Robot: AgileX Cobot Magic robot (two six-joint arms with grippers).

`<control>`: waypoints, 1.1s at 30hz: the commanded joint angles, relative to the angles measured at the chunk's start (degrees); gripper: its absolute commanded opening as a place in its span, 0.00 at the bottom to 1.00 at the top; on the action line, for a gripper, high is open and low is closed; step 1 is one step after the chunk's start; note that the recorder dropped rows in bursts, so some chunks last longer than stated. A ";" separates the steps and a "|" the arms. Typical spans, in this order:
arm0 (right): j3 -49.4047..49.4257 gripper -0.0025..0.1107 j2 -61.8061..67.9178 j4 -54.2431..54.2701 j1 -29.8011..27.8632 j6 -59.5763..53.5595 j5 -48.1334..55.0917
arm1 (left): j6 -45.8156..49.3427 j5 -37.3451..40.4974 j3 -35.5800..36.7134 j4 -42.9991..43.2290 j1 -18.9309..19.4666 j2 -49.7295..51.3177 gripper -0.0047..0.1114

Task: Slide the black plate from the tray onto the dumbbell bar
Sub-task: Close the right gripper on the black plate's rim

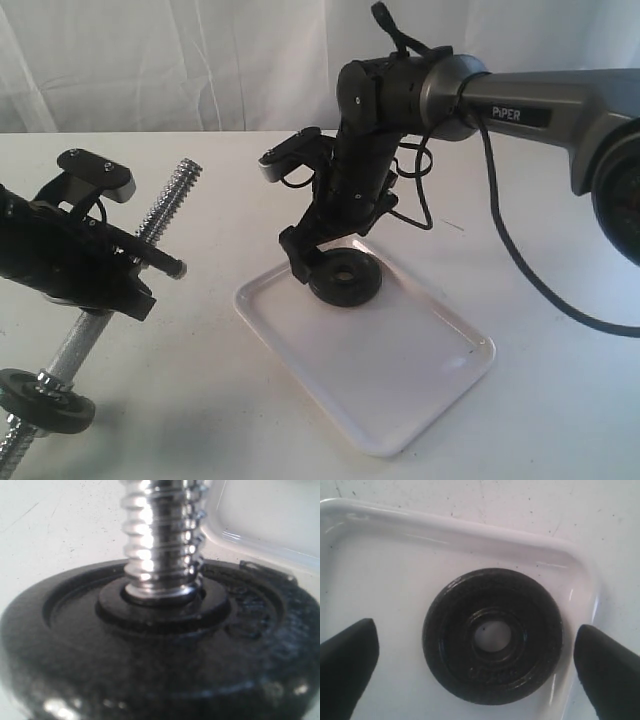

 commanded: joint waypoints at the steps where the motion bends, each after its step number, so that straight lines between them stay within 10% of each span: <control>1: -0.46 0.95 1.07 -2.15 0.00 0.06 -0.90 | -0.18 -4.36 -1.59 -3.02 -0.10 -2.91 0.04; 33: -0.46 0.95 5.87 -2.20 0.00 -0.21 1.89 | -0.18 -5.07 -1.59 -3.02 -0.10 -2.91 0.04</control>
